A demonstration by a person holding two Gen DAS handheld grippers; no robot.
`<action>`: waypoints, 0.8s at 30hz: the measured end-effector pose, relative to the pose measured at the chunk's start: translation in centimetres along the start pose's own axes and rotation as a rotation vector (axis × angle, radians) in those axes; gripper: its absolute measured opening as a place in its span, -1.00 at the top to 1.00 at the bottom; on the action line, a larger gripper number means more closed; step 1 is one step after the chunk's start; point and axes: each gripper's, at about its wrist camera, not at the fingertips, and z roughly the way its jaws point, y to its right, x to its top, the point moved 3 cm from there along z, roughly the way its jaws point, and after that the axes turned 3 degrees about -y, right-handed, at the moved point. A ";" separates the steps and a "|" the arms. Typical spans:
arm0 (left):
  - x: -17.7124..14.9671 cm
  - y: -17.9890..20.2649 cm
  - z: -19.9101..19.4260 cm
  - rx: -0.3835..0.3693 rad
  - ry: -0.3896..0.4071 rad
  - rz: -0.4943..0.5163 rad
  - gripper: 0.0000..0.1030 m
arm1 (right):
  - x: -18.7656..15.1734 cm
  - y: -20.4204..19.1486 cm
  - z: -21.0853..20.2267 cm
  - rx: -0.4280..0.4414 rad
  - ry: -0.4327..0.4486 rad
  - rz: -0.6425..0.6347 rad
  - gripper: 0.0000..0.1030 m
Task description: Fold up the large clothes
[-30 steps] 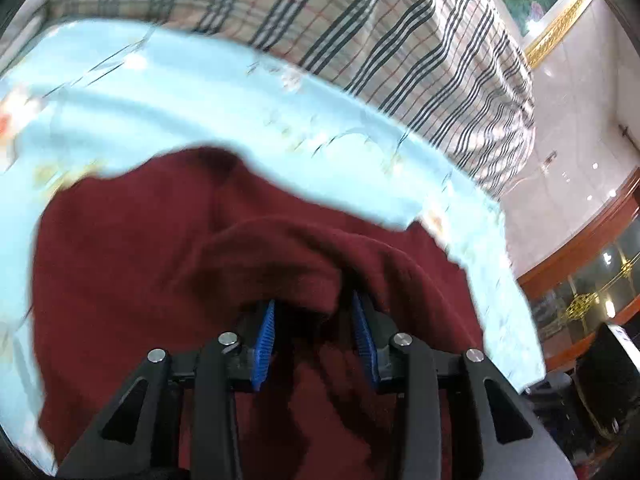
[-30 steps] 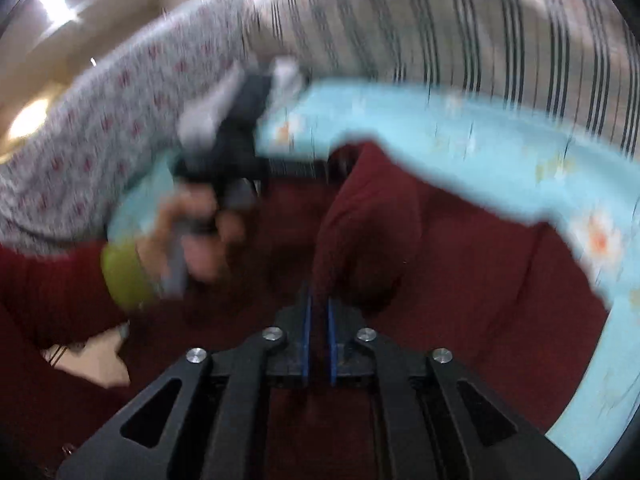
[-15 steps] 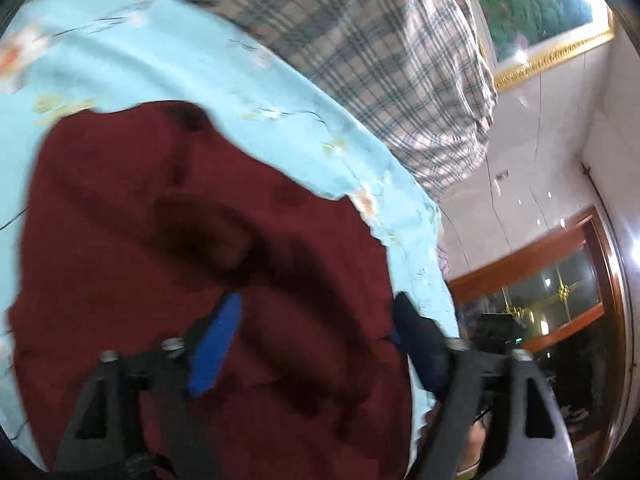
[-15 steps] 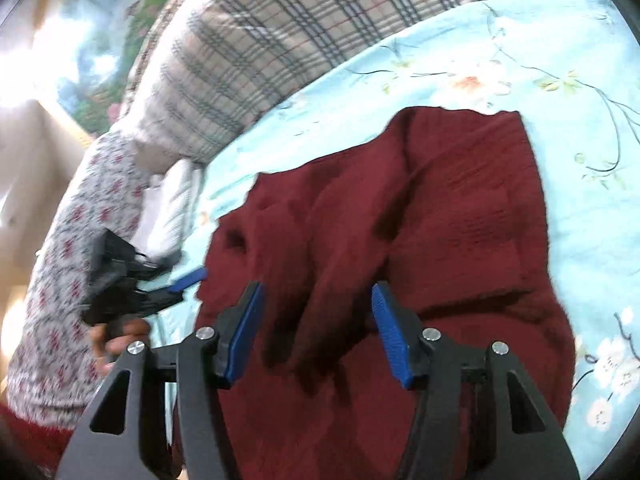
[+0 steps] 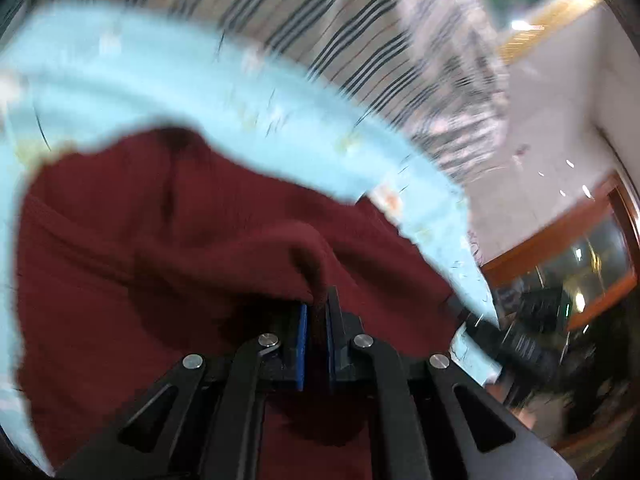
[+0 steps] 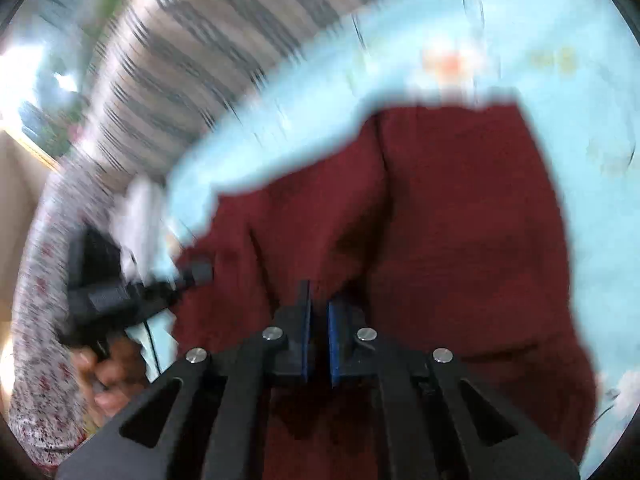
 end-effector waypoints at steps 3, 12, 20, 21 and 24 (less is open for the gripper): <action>-2.6 -1.4 -1.1 -0.008 -0.013 0.016 0.88 | 1.0 -0.1 -4.4 0.030 0.148 -0.030 0.86; -7.1 -5.7 -1.1 -0.010 -0.090 -0.120 0.20 | -2.6 3.4 -1.5 -0.079 -0.025 0.045 0.60; -6.2 -4.4 0.8 0.135 -0.101 -0.079 0.27 | -2.6 1.9 0.3 -0.165 -0.077 -0.009 0.87; -6.3 -4.2 1.0 0.171 -0.106 -0.064 0.28 | -2.6 1.6 0.0 -0.170 -0.054 -0.020 0.92; -6.3 -4.2 1.9 0.219 -0.110 -0.044 0.44 | -2.3 1.3 -1.4 -0.216 0.023 -0.047 0.92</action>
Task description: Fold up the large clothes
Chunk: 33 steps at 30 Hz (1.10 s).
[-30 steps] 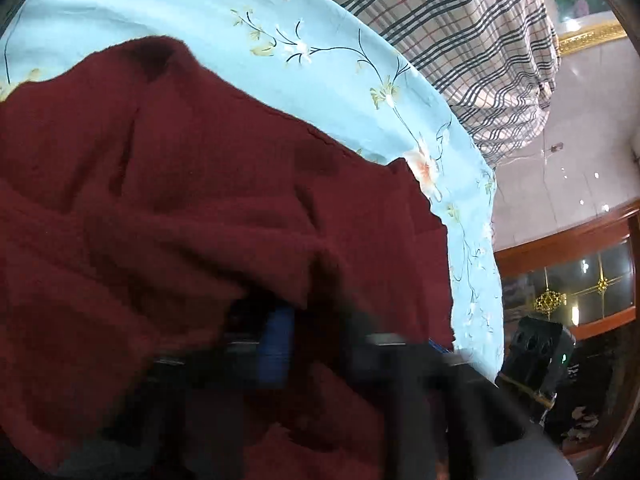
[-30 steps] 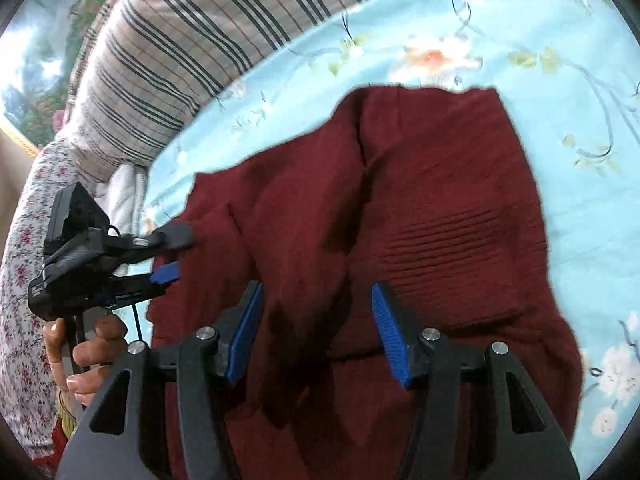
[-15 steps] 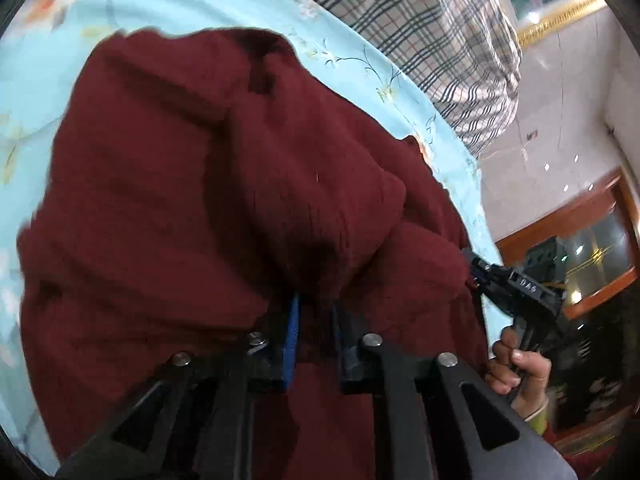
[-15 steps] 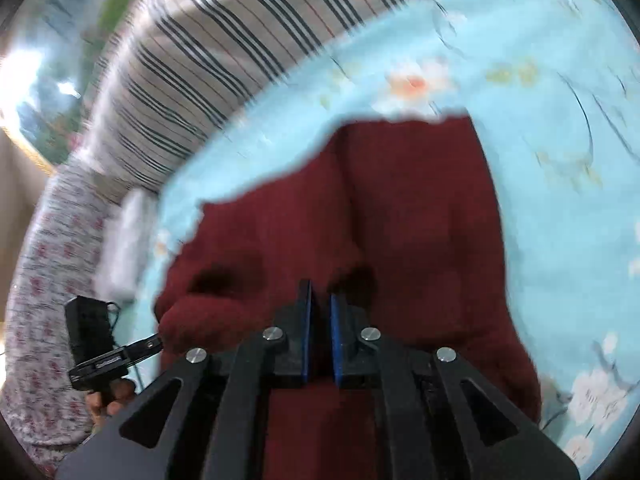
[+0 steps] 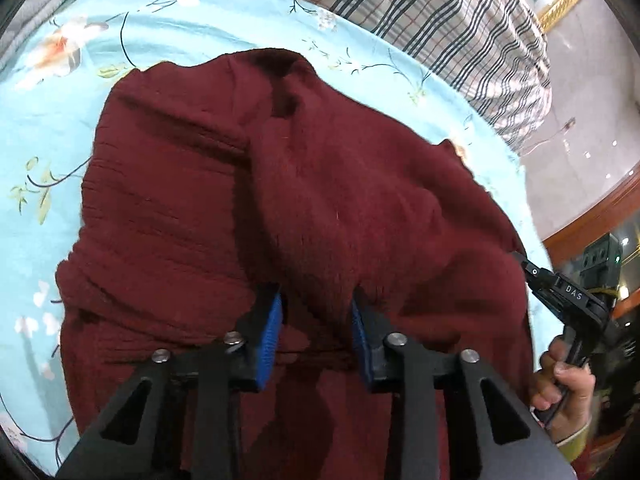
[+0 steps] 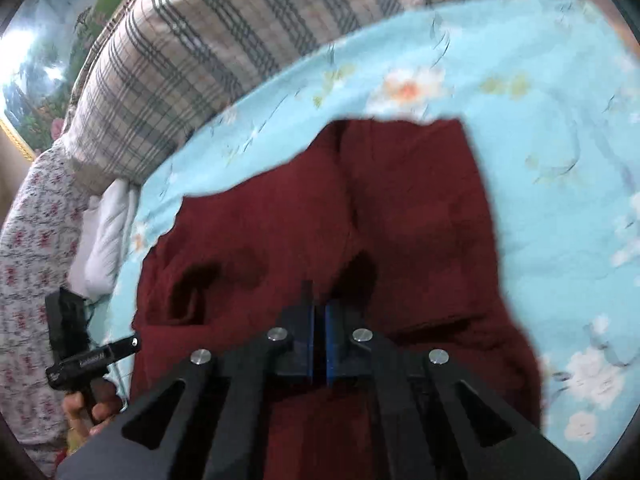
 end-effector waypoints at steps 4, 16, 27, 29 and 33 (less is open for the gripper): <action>-0.1 -0.1 -0.5 -0.001 0.011 -0.012 0.50 | -0.6 0.9 1.7 -0.040 -0.092 0.000 0.89; -2.7 1.7 -3.0 -0.076 -0.004 0.005 0.49 | -2.2 -2.3 -3.9 0.115 0.015 0.021 0.29; -4.2 5.2 -0.5 -0.220 -0.125 0.064 0.33 | -4.0 -5.4 4.0 0.361 -0.250 0.253 0.47; -4.0 6.2 0.7 -0.225 -0.157 0.100 0.33 | -2.8 -5.7 4.1 0.361 -0.243 0.242 0.91; -0.2 7.9 1.2 -0.089 -0.051 0.186 0.38 | 0.0 -7.6 -1.0 0.453 -0.060 0.123 0.92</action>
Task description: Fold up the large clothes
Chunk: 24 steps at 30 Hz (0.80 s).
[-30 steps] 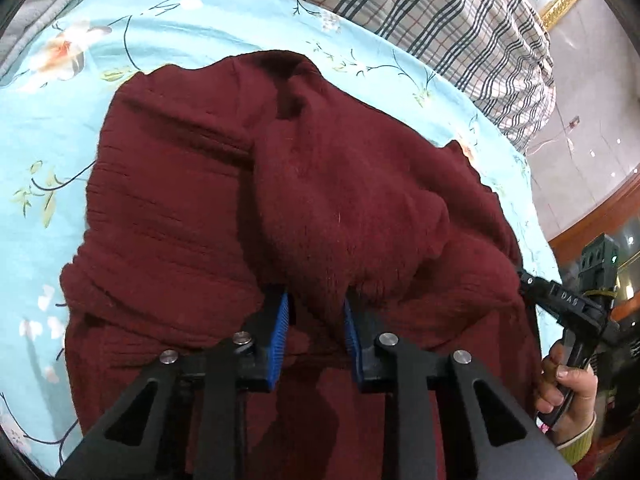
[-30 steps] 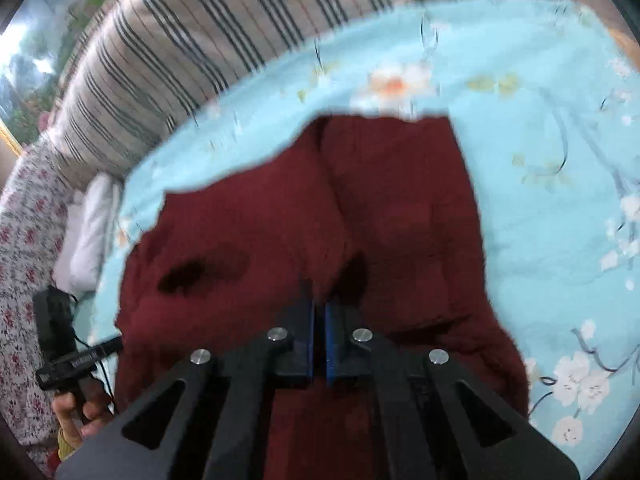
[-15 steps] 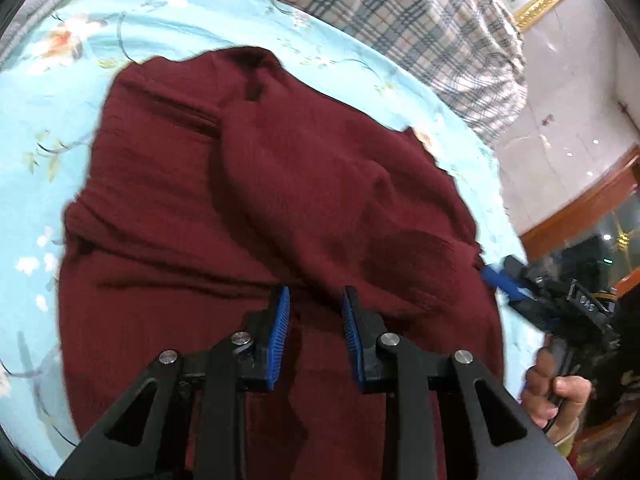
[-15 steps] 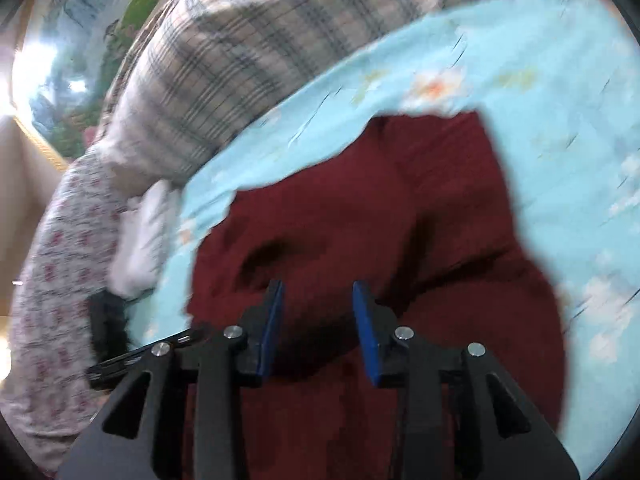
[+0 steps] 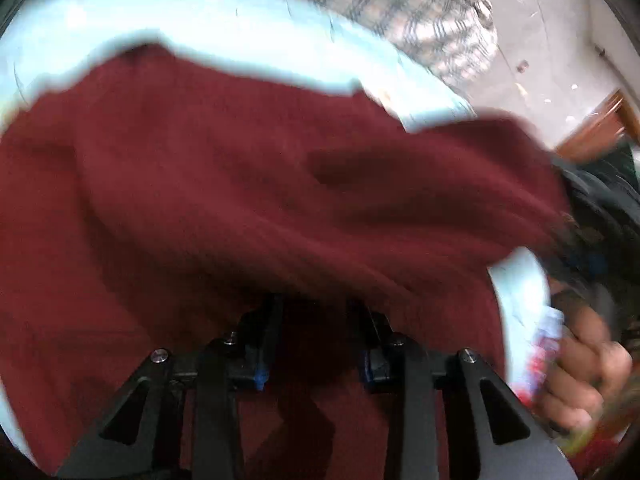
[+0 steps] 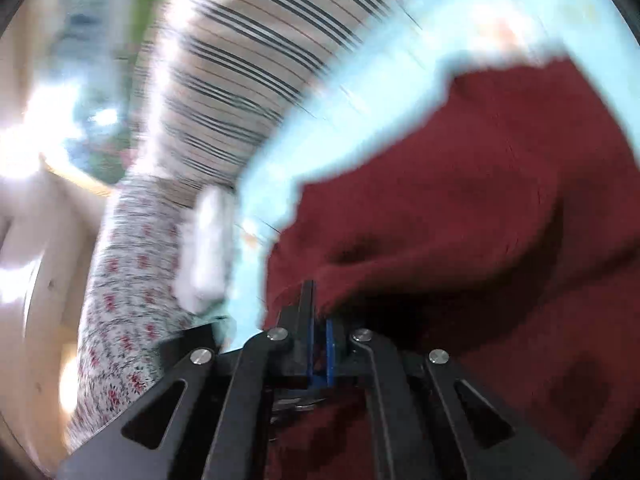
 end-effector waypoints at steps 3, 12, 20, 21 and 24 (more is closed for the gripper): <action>2.8 -2.9 -2.4 0.078 0.119 -0.088 0.38 | 0.2 -2.4 -2.1 0.017 0.041 -0.108 0.92; -4.4 -10.3 -6.6 0.083 0.161 -0.323 0.38 | -7.1 3.7 1.1 -0.195 -0.226 -0.121 0.56; -2.6 -1.8 -7.7 -0.077 0.183 -0.159 0.21 | -3.7 1.9 -4.1 -0.163 -0.008 -0.145 0.55; -2.4 -1.1 -7.0 -0.040 0.162 -0.123 0.17 | -2.9 1.6 -3.5 -0.177 -0.007 -0.158 0.55; -1.8 -1.0 -3.5 0.211 0.079 -0.053 0.15 | -1.0 3.5 -1.6 -0.369 -0.025 -0.135 0.53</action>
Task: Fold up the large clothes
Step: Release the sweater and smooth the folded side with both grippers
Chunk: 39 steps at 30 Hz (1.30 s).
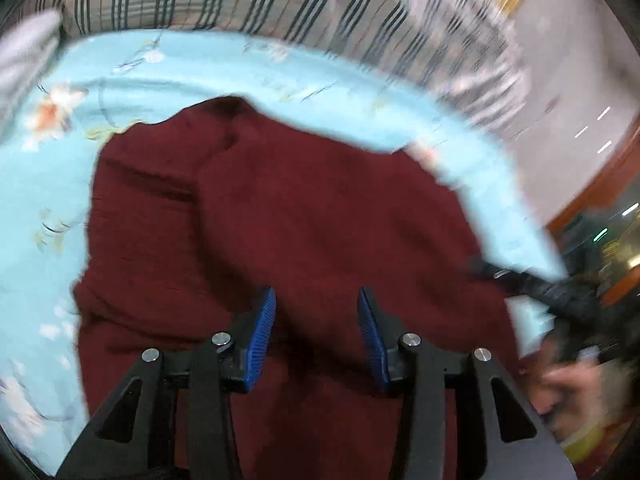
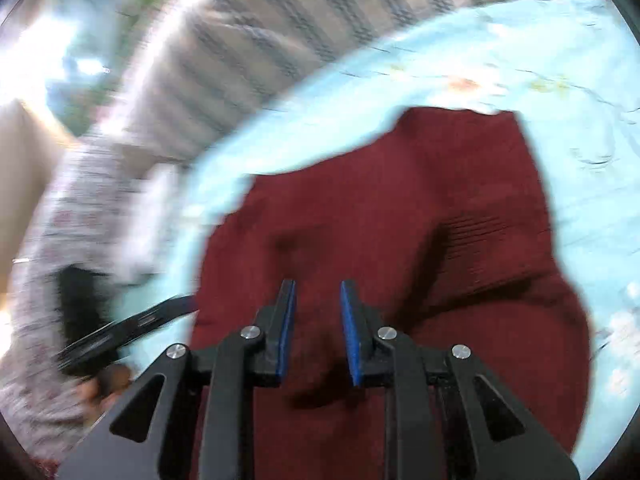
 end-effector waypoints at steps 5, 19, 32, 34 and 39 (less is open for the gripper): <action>-1.4 -2.8 0.0 0.041 -0.025 -0.069 0.18 | -0.2 5.5 0.1 -0.087 -0.014 0.170 0.53; -13.1 -8.9 -8.3 0.017 -0.009 -0.207 -0.40 | -9.0 7.4 -10.8 -0.141 0.091 0.114 -0.05; -20.7 -6.2 -9.5 -0.251 -0.048 -0.126 -0.50 | -16.3 5.9 -9.9 0.177 -0.059 0.084 -0.06; -21.3 -6.0 -9.7 -0.281 -0.049 -0.122 -0.44 | -17.2 5.1 -9.9 0.186 -0.065 0.049 -0.06; -21.4 -5.4 -9.1 -0.306 -0.070 -0.108 -0.01 | -18.1 5.0 -10.3 0.272 -0.034 0.065 -0.06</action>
